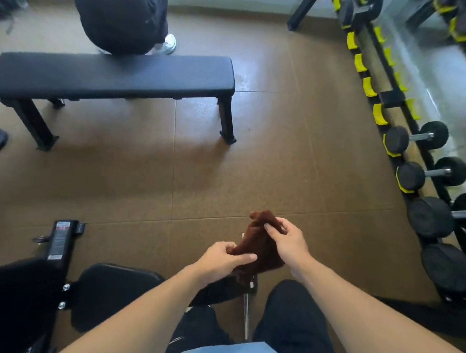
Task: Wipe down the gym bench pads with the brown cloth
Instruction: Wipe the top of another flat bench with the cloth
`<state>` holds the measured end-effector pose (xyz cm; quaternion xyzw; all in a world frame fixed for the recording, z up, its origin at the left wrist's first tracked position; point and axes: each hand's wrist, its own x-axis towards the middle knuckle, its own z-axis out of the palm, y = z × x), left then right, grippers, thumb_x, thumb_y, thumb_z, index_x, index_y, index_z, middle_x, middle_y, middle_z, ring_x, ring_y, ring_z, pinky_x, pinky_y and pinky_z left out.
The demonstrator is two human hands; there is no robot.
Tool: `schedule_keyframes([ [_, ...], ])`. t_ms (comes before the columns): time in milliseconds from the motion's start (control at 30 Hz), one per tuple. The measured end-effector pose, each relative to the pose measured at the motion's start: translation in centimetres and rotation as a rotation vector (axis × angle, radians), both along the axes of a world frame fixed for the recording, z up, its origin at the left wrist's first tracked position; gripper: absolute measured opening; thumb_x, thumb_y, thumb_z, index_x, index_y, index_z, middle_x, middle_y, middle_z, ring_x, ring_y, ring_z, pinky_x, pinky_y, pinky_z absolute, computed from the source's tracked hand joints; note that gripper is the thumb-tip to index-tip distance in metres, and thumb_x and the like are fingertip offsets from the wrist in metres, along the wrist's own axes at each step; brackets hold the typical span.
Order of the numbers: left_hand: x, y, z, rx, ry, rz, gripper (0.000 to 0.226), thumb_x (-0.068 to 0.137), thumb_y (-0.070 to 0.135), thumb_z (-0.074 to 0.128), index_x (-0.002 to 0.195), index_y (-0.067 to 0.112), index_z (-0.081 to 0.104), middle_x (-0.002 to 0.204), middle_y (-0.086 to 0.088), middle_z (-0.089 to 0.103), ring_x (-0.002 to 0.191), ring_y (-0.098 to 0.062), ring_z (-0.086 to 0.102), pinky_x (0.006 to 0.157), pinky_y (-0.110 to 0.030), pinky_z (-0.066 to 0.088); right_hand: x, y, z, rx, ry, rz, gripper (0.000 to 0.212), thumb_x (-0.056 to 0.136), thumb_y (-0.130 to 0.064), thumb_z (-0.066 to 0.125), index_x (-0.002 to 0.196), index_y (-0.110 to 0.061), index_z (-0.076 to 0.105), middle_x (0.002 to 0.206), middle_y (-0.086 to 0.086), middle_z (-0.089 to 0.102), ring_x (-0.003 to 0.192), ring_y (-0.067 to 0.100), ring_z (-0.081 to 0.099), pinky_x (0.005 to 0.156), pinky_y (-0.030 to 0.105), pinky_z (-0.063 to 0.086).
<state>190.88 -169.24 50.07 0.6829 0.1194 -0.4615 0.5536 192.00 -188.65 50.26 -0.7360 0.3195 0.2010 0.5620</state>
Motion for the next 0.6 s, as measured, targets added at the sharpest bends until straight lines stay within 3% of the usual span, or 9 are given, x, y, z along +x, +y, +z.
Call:
schedule_keyframes([
  [67,3.0,-2.5,0.2,0.007,-0.010,0.013,0.036,0.086,0.045,0.077,0.104,0.014,0.069,0.092,0.005,0.075,0.083,-0.006,0.071,0.067,-0.013,0.054,3.3,-2.2,-0.4,0.038,0.014,-0.010,0.009,0.102,-0.027,0.067,0.100,-0.028,0.075,0.098,-0.006,0.080,0.100,0.018,0.072,0.087,0.039,0.057],
  [167,7.5,-6.0,-1.1,0.131,-0.090,0.167,0.029,0.086,0.040,0.079,0.088,0.016,0.063,0.080,0.007,0.069,0.069,0.000,0.064,0.056,-0.015,0.047,9.2,-6.0,-1.9,0.111,0.058,-0.082,0.014,0.104,-0.025,0.063,0.109,-0.019,0.075,0.102,0.004,0.081,0.102,0.026,0.075,0.091,0.044,0.059],
  [300,15.0,-11.2,-3.7,0.368,-0.115,0.377,0.032,0.087,0.040,0.077,0.083,0.016,0.055,0.085,-0.001,0.070,0.079,-0.014,0.064,0.062,-0.027,0.044,18.0,-11.9,-5.2,0.127,0.121,-0.023,0.018,0.104,-0.032,0.063,0.113,-0.020,0.073,0.108,0.005,0.079,0.103,0.027,0.074,0.099,0.053,0.057],
  [367,18.5,-13.9,-4.6,0.403,-0.080,0.530,0.030,0.088,0.037,0.076,0.087,0.015,0.057,0.090,-0.003,0.069,0.084,-0.018,0.064,0.063,-0.026,0.044,22.2,-14.6,-5.6,0.134,0.141,0.056,0.015,0.105,-0.031,0.062,0.108,-0.020,0.071,0.107,0.005,0.077,0.098,0.022,0.072,0.093,0.043,0.060],
  [467,23.0,-18.2,-4.5,0.468,-0.059,0.615,0.024,0.090,0.033,0.074,0.089,0.016,0.057,0.094,-0.003,0.069,0.090,-0.021,0.063,0.068,-0.030,0.043,27.7,-18.6,-4.4,0.083,0.134,0.149,0.017,0.106,-0.031,0.061,0.109,-0.017,0.069,0.102,0.000,0.074,0.086,0.011,0.067,0.068,0.021,0.056],
  [600,28.2,-22.4,-2.9,0.471,-0.103,0.591,0.017,0.094,0.029,0.069,0.092,0.016,0.059,0.091,0.000,0.068,0.092,-0.022,0.062,0.074,-0.032,0.043,34.1,-22.8,-2.3,0.065,0.115,0.172,0.020,0.105,-0.029,0.062,0.114,-0.013,0.070,0.105,0.004,0.074,0.083,0.008,0.066,0.057,0.013,0.052],
])
